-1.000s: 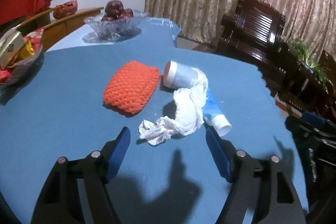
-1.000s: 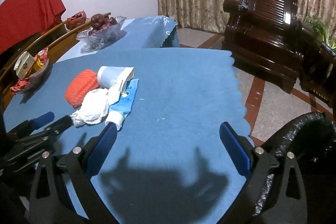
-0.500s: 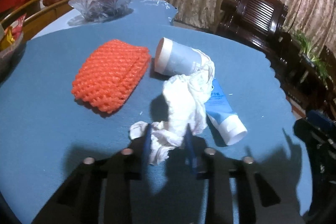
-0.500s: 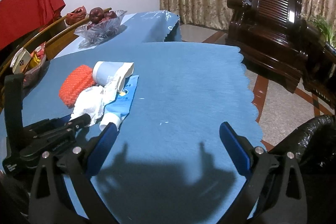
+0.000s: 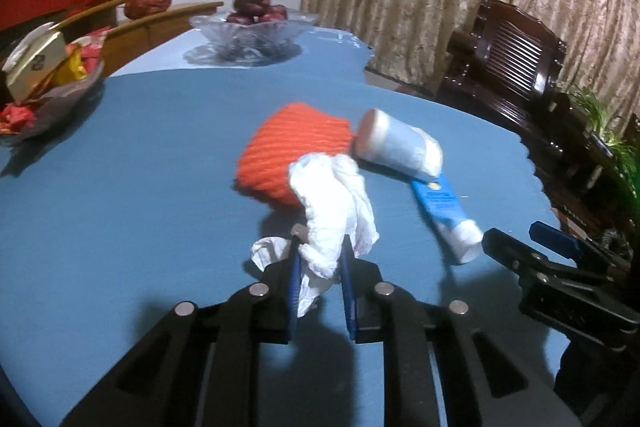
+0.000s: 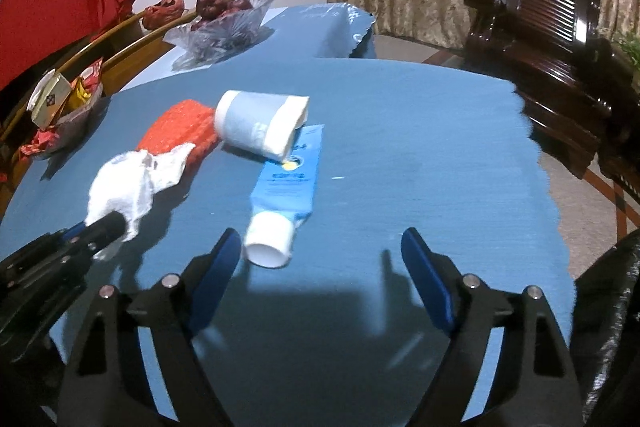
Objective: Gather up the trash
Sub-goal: 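Grasp the white tissue with the left tool while the right tool grasps the blue hand-cream tube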
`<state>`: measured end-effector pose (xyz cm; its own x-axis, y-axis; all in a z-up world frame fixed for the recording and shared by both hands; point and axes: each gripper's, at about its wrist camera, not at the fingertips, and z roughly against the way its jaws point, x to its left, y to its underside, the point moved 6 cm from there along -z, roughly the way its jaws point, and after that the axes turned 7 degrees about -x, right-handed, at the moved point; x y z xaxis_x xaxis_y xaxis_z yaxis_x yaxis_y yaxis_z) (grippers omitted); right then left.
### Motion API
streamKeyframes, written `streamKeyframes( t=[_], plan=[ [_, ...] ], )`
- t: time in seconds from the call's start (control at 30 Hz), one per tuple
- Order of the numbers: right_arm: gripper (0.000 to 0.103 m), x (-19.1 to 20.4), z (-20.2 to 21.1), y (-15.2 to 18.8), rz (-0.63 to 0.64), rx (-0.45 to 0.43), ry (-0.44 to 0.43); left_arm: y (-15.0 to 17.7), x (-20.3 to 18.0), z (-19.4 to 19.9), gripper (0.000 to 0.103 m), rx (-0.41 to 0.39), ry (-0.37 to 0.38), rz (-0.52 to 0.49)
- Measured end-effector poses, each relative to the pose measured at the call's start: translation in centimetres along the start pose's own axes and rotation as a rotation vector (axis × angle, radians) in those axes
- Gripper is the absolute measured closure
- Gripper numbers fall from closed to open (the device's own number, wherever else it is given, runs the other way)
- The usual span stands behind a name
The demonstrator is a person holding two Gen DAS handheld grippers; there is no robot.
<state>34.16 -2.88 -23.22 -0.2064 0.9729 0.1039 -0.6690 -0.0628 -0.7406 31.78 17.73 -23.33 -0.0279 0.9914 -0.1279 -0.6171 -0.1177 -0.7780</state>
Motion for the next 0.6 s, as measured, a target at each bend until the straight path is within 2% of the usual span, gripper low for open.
streamKeyframes(
  t=[0.3, 0.4, 0.5, 0.53, 0.6],
  plan=[
    [0.040, 1.9, -3.2, 0.2, 0.017, 0.072, 0.022, 0.1, 2.0, 0.4, 0.085, -0.005, -0.022, 0.015],
    [0.045, 2.1, -3.8, 0.1, 0.026, 0.072, 0.042, 0.1, 2.0, 0.5, 0.085, -0.006, -0.018, 0.020],
    [0.056, 2.5, -4.3, -0.2, 0.043, 0.070, 0.050, 0.1, 1.9, 0.6, 0.085, -0.007, -0.015, 0.023],
    [0.064, 2.5, -4.3, -0.2, 0.044, 0.069, 0.049, 0.2, 1.9, 0.8, 0.085, -0.008, -0.015, 0.024],
    [0.064, 2.6, -4.3, -0.2, 0.047, 0.069, 0.049, 0.2, 1.9, 0.8, 0.085, -0.007, -0.013, 0.025]
  ],
)
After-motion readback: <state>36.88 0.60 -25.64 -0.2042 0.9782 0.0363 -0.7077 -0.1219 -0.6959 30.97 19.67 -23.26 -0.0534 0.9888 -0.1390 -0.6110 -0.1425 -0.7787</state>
